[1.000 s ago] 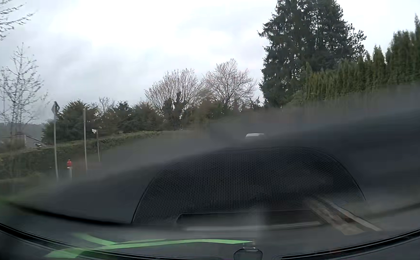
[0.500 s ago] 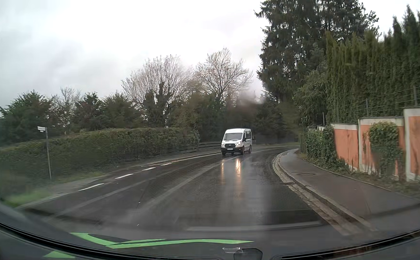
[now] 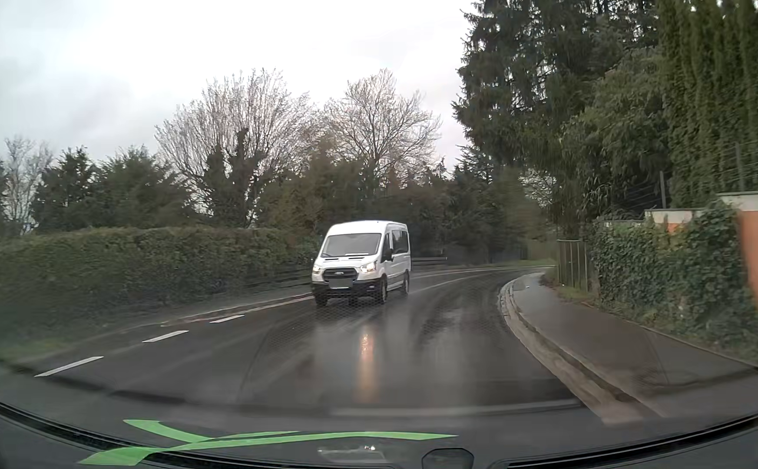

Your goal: Follow the waypoints while adhering to traffic rules and regulations

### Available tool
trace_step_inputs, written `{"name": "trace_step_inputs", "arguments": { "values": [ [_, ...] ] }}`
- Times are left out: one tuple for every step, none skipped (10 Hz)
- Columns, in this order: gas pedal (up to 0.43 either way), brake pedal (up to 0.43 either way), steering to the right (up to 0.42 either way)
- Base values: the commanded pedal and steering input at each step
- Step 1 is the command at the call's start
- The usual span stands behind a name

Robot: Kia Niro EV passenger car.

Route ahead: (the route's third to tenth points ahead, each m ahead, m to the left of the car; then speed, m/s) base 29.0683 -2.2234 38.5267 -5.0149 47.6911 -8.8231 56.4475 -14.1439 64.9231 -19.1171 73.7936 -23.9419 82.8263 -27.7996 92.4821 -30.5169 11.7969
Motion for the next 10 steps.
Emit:
{"name": "trace_step_inputs", "arguments": {
  "values": [
    [0.047,0.0,0.041],
    [0.059,0.0,0.05],
    [0.059,0.0,0.051],
    [0.059,0.0,0.049],
    [0.059,0.0,0.045],
    [0.059,0.0,0.039],
    [0.039,0.0,0.035],
    [0.02,0.0,0.033],
    [0.02,0.0,0.034],
    [0.0,0.0,0.035]
  ]
}}
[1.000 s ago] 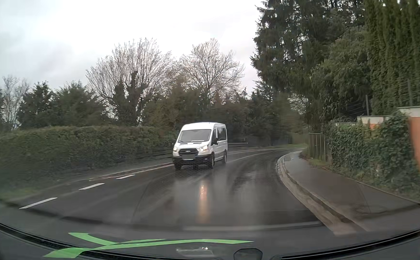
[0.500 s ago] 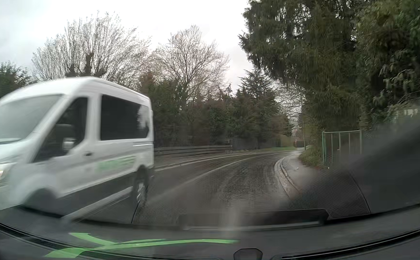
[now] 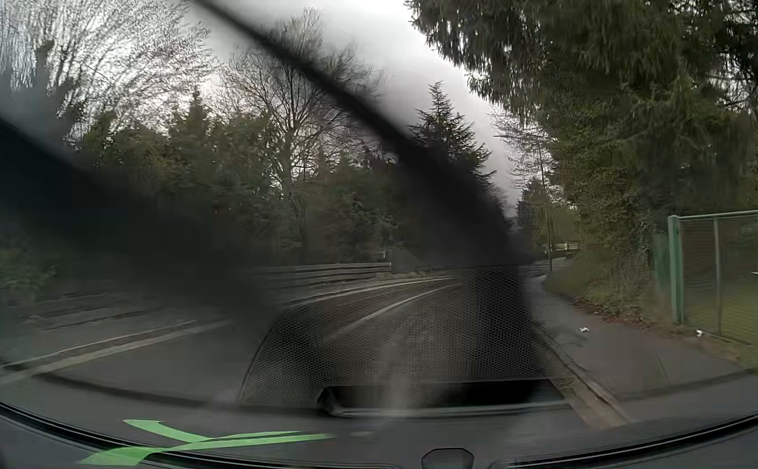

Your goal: Follow the waypoints while adhering to traffic rules and regulations

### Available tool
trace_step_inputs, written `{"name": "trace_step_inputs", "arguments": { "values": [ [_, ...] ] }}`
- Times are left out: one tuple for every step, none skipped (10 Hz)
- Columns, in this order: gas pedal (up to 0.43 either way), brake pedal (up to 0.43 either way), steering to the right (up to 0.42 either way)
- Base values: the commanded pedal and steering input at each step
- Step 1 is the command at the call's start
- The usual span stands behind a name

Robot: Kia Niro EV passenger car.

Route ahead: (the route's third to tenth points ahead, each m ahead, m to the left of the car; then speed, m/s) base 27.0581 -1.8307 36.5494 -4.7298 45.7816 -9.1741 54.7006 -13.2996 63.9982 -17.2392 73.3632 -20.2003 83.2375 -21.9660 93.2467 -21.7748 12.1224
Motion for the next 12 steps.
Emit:
{"name": "trace_step_inputs", "arguments": {
  "values": [
    [0.0,0.0,0.033],
    [0.0,0.0,0.031],
    [0.0,0.0,0.031],
    [0.0,0.0,0.032],
    [0.0,0.0,0.036],
    [0.0,0.0,0.038],
    [0.0,0.0,0.04],
    [0.0,0.0,0.044],
    [0.0,0.0,0.048],
    [0.0,0.0,0.052],
    [0.0,0.0,0.054],
    [0.0,0.0,0.054]
  ]
}}
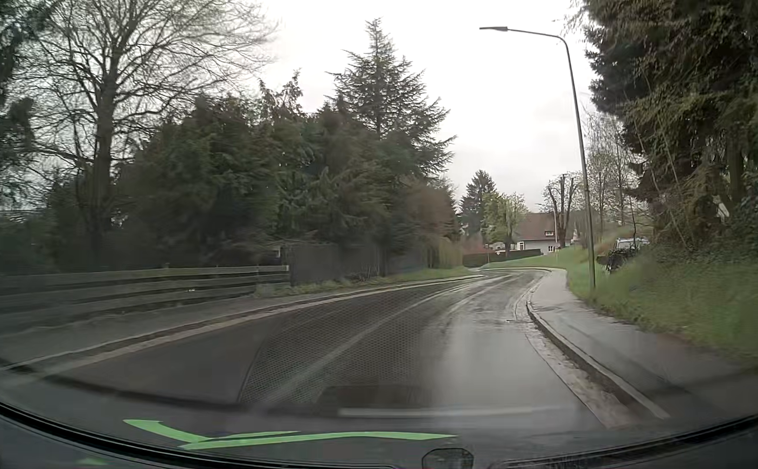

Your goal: Follow the waypoints while adhering to traffic rules and regulations

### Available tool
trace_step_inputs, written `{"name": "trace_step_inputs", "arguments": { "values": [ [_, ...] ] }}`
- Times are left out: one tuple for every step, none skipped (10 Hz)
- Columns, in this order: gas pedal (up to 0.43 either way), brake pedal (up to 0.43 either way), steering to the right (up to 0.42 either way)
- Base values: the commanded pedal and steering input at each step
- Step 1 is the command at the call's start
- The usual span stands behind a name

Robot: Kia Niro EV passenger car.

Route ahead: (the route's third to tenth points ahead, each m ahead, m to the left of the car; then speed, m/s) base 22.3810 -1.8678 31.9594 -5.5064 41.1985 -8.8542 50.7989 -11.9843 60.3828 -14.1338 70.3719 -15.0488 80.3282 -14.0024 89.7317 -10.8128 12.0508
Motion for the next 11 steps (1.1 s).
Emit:
{"name": "trace_step_inputs", "arguments": {
  "values": [
    [0.0,0.0,0.054],
    [0.0,0.0,0.054],
    [0.0,0.0,0.055],
    [0.0,0.0,0.056],
    [0.0,0.0,0.056],
    [0.0,0.0,0.057],
    [0.0,0.0,0.057],
    [0.0,0.0,0.058],
    [0.0,0.0,0.059],
    [0.0,0.0,0.059],
    [0.0,0.0,0.059]
  ]
}}
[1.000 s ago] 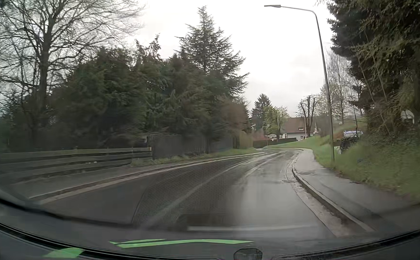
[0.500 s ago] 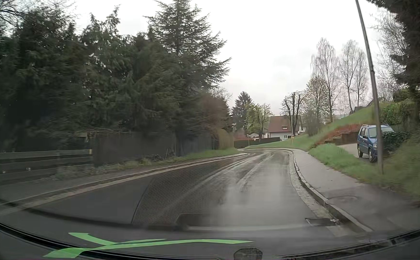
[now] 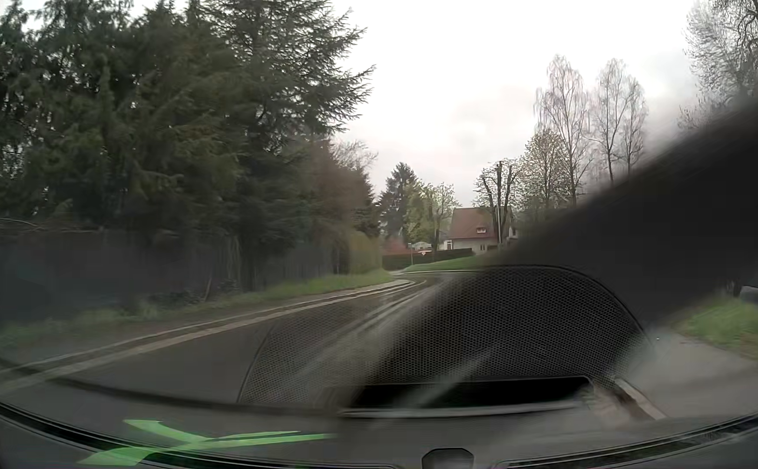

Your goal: Follow the waypoints while adhering to traffic rules and regulations

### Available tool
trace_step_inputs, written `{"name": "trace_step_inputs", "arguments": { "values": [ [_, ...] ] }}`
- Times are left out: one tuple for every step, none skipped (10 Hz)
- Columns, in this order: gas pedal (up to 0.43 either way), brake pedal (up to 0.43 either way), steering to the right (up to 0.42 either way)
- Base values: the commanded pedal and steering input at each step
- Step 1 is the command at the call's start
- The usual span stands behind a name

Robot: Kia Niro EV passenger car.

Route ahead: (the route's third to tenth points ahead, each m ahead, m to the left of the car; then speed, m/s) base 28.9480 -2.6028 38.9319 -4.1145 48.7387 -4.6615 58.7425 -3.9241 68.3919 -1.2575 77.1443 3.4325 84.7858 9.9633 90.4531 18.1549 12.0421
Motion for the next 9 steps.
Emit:
{"name": "trace_step_inputs", "arguments": {
  "values": [
    [0.0,0.0,0.058],
    [0.0,0.0,0.055],
    [0.0,0.0,0.054],
    [0.0,0.0,0.054],
    [0.0,0.0,0.053],
    [0.0,0.0,0.052],
    [0.0,0.0,0.049],
    [0.0,0.0,0.043],
    [0.0,0.0,0.036]
  ]
}}
